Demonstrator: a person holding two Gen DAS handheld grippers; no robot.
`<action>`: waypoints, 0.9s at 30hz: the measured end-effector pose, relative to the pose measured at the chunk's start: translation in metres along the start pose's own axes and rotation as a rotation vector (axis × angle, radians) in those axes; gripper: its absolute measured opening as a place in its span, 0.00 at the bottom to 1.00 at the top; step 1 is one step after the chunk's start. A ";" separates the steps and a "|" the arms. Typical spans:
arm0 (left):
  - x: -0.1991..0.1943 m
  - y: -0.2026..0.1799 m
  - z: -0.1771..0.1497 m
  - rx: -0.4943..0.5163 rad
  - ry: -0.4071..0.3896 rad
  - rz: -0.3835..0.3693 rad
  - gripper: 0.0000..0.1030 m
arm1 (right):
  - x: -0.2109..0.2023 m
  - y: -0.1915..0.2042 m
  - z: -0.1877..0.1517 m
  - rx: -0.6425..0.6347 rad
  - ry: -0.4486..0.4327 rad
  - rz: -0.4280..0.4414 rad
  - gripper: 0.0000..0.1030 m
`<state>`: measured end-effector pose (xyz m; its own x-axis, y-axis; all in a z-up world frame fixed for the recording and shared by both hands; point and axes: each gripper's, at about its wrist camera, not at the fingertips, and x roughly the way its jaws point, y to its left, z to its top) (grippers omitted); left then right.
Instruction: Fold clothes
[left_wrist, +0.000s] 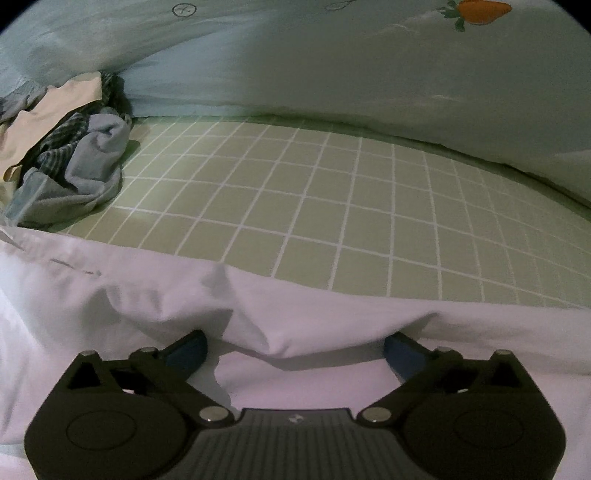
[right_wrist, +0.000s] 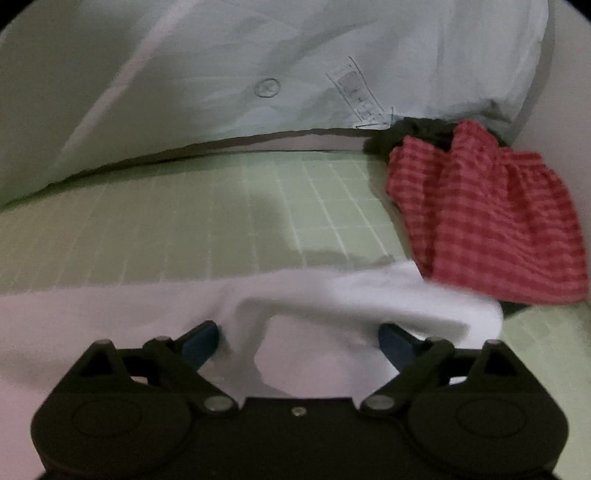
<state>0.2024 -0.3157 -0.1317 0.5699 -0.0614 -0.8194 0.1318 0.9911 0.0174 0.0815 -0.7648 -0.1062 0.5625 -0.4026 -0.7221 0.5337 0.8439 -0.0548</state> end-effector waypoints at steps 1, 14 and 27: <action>0.000 0.000 0.000 0.000 0.000 -0.001 1.00 | 0.009 -0.003 0.005 0.023 0.001 0.002 0.94; -0.029 0.010 0.000 -0.031 -0.017 0.019 1.00 | -0.018 0.002 0.004 0.082 -0.034 -0.051 0.95; -0.141 0.086 -0.076 -0.200 -0.103 0.084 1.00 | -0.135 0.042 -0.142 0.000 0.085 0.032 0.99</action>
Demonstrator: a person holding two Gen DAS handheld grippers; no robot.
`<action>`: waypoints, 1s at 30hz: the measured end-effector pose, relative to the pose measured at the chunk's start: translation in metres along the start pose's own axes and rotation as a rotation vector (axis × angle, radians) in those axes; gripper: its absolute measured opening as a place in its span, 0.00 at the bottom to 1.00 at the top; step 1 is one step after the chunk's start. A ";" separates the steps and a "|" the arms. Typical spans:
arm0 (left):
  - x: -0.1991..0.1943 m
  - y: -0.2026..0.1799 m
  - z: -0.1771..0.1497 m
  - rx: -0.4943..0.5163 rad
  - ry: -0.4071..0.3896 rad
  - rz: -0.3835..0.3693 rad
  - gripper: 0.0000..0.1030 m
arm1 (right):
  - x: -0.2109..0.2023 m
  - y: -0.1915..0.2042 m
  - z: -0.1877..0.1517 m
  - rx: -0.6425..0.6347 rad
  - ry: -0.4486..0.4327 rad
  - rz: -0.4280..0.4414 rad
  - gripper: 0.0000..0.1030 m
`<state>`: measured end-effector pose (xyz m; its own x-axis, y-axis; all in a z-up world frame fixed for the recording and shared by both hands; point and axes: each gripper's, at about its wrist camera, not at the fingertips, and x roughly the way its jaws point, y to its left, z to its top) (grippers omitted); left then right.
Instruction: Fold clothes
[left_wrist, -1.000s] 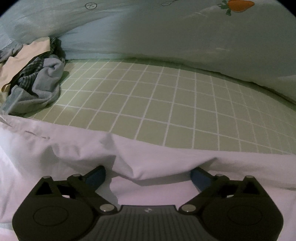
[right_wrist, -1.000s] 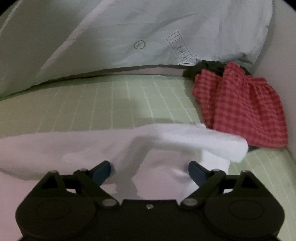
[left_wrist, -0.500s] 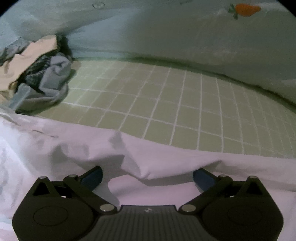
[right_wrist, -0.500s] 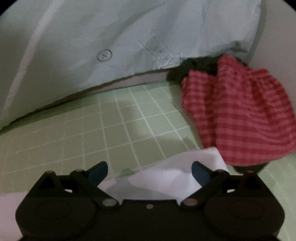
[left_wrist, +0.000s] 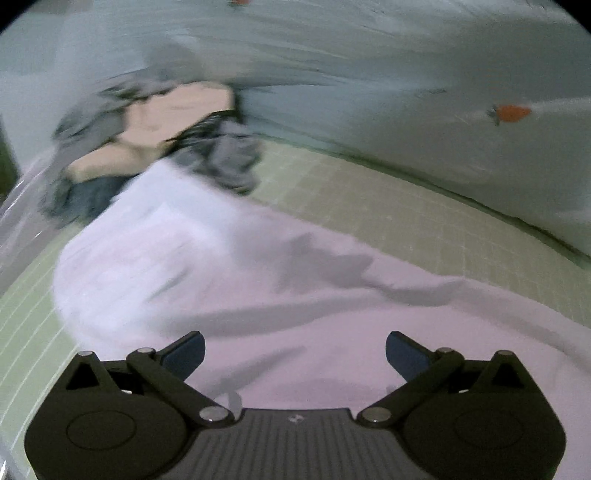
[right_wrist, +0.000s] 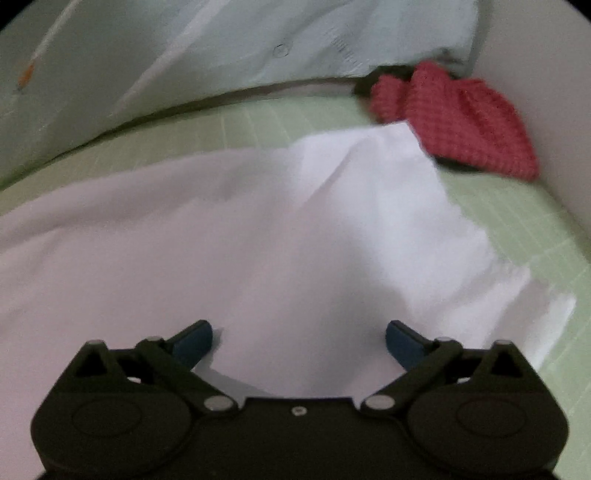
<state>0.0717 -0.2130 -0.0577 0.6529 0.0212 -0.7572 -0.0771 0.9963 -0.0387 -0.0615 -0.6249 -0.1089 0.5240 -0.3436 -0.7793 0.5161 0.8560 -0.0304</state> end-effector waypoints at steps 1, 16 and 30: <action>-0.007 0.010 -0.006 -0.016 -0.001 0.007 1.00 | -0.004 0.004 -0.003 -0.040 0.001 0.006 0.99; -0.024 0.174 -0.019 -0.249 0.002 0.034 1.00 | -0.058 0.080 -0.026 -0.039 0.026 0.042 0.99; 0.062 0.247 0.023 -0.349 0.048 -0.138 0.99 | -0.076 0.159 -0.021 0.149 0.008 0.004 0.99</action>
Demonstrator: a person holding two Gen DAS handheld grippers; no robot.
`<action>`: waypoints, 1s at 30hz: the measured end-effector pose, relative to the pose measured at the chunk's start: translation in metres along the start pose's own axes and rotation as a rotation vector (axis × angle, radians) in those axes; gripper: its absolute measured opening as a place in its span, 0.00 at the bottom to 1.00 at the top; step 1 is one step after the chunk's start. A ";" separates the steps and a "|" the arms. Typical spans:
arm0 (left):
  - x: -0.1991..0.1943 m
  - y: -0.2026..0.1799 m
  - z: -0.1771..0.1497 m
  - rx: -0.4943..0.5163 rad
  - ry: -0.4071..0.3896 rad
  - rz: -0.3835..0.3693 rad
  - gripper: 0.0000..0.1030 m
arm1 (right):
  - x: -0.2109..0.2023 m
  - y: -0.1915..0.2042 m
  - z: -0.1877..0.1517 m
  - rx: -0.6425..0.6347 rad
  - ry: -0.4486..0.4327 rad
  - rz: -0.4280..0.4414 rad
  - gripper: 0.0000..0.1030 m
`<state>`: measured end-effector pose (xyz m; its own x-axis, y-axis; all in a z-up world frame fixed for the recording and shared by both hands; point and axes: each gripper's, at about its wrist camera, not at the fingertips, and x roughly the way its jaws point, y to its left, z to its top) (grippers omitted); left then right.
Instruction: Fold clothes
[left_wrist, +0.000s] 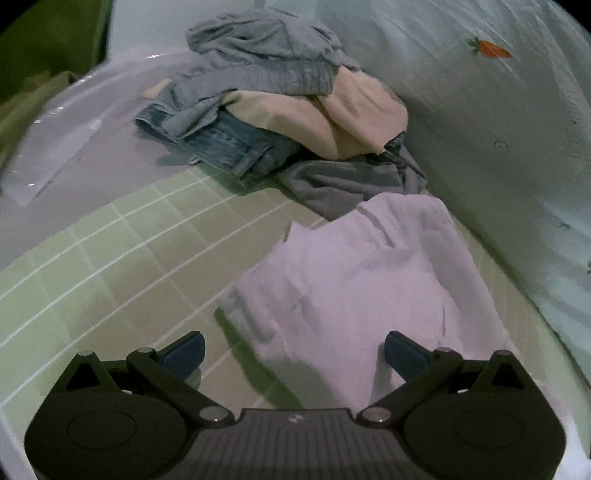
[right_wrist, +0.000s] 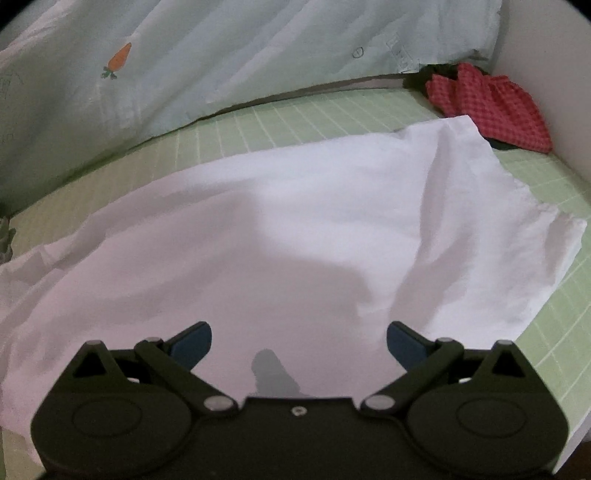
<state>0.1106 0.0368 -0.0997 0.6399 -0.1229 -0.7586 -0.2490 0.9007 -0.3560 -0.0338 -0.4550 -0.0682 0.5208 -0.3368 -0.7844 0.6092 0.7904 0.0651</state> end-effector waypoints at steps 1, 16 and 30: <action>0.004 0.001 0.002 -0.003 0.006 -0.012 0.98 | -0.001 0.004 -0.001 0.003 -0.006 -0.003 0.99; 0.002 -0.028 0.026 0.064 -0.053 -0.037 0.14 | -0.006 0.013 -0.009 -0.014 -0.007 -0.030 0.99; -0.075 -0.222 -0.064 0.343 -0.228 -0.220 0.13 | 0.009 -0.104 0.025 0.024 -0.023 0.027 0.99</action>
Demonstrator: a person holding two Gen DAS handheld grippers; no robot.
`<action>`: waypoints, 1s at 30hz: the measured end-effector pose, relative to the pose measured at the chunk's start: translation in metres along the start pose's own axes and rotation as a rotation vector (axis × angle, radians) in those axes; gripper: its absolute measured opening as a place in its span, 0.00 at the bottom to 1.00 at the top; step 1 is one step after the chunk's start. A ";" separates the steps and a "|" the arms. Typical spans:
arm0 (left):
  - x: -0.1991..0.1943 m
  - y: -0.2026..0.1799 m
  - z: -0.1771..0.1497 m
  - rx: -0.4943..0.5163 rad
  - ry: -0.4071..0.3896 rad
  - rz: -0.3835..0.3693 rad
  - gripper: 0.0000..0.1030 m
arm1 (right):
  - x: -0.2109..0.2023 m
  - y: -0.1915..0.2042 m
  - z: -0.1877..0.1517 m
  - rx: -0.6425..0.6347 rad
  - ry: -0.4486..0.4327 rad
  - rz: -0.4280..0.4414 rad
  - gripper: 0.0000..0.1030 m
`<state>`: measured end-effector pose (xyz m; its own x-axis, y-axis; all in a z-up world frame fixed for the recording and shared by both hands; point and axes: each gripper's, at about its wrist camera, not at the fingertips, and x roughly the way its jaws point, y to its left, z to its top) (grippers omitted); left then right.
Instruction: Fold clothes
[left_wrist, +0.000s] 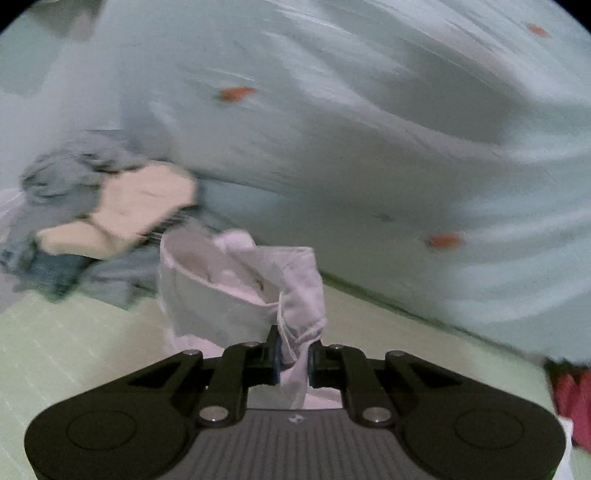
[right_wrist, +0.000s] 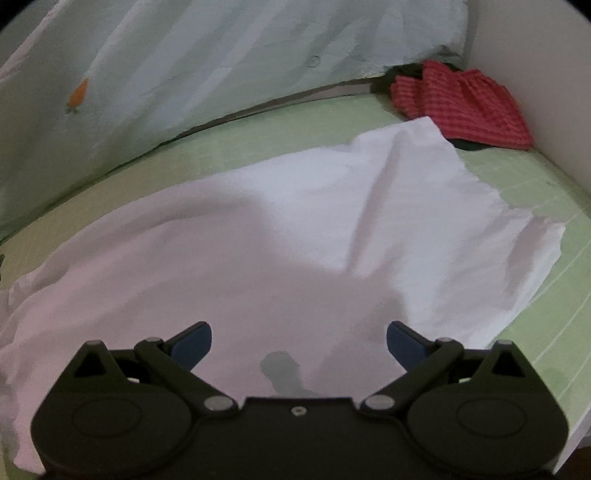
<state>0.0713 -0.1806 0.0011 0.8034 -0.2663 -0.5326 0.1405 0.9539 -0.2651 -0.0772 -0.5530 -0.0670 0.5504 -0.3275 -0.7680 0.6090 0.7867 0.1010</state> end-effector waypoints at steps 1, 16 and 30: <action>0.001 -0.018 -0.009 0.019 0.014 -0.016 0.13 | 0.003 -0.009 0.003 -0.004 0.003 0.003 0.99; 0.054 -0.102 -0.113 0.020 0.325 0.077 0.16 | 0.047 -0.110 0.052 -0.022 0.026 -0.005 0.99; 0.027 -0.117 -0.050 0.209 0.098 0.174 0.81 | 0.067 -0.116 0.059 0.009 0.042 -0.011 0.99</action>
<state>0.0476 -0.3064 -0.0225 0.7677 -0.0986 -0.6331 0.1301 0.9915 0.0034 -0.0776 -0.6968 -0.0926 0.5190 -0.3134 -0.7952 0.6202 0.7783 0.0980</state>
